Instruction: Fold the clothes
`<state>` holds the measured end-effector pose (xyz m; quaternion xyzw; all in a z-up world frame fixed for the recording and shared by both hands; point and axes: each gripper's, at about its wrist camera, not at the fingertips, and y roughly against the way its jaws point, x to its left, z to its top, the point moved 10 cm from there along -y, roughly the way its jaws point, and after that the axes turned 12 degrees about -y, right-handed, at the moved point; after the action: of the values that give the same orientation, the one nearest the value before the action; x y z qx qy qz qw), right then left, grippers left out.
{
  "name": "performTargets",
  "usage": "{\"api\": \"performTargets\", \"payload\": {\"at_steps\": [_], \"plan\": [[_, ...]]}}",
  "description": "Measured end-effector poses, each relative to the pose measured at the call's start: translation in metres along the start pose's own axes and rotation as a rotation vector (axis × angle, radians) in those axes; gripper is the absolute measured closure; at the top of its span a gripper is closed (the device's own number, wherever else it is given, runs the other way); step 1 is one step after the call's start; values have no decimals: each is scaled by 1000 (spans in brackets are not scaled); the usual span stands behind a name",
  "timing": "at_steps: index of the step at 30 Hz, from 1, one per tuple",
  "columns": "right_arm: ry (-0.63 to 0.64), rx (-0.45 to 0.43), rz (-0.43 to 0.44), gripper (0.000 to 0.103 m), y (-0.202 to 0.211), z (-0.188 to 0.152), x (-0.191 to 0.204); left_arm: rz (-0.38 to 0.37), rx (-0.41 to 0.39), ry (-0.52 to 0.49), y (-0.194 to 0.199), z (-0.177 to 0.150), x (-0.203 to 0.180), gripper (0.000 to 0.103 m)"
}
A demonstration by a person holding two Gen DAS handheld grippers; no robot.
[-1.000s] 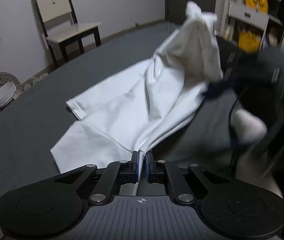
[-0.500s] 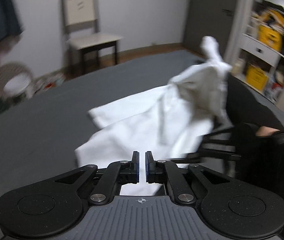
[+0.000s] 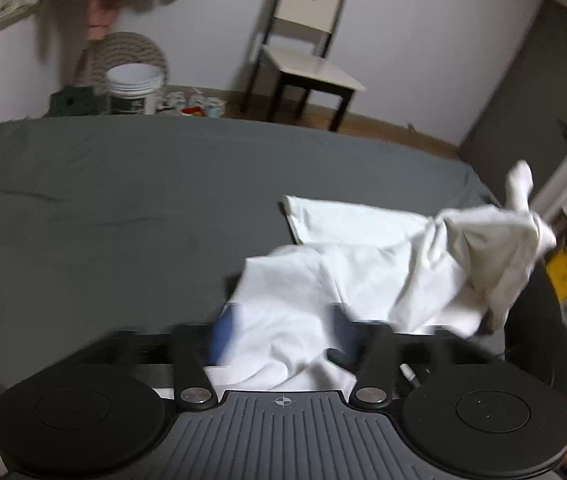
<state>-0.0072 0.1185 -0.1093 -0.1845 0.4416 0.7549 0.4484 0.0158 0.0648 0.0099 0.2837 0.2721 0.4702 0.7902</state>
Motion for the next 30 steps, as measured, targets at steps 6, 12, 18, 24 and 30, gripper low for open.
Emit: {"api": "performTargets", "payload": {"at_steps": [6,12,18,24,30], "plan": [[-325,-141,-67,99,51,13,-57,19,-26,56,12,-2,17,34],[-938,-326,-1,99,159,-16,-153,-98,-90,151,18,2,20,34],[-1409,-466,99,99,259,-94,-216,-249,-71,184,-4,-3,-7,11],[-1745,-531,29,99,293,-196,-253,-343,32,239,-62,-20,-52,11],[-1968,-560,-212,99,321,-287,-275,-424,137,209,-112,-41,-115,11]]}}
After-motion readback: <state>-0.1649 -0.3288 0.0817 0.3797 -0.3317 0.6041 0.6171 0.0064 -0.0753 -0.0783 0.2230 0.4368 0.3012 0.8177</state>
